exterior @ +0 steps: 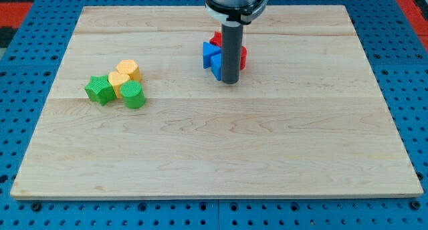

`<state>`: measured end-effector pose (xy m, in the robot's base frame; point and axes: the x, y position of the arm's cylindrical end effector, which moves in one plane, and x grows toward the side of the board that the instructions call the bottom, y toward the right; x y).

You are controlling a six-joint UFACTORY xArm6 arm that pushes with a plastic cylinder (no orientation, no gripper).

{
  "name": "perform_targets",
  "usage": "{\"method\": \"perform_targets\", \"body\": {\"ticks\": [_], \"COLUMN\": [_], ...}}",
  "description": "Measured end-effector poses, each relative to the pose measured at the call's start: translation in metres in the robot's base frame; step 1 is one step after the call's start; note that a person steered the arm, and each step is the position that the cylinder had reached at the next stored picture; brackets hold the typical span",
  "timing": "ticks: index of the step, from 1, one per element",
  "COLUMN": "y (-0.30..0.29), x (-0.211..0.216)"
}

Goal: Move the green star closer to yellow heart and yellow hexagon

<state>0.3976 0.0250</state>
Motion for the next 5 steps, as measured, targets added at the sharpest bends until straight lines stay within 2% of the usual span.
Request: {"method": "perform_targets", "body": {"ticks": [2,3,4,5], "y": [0.000,0.004,-0.047,-0.140], "x": [0.000,0.044,0.116,0.121]}}
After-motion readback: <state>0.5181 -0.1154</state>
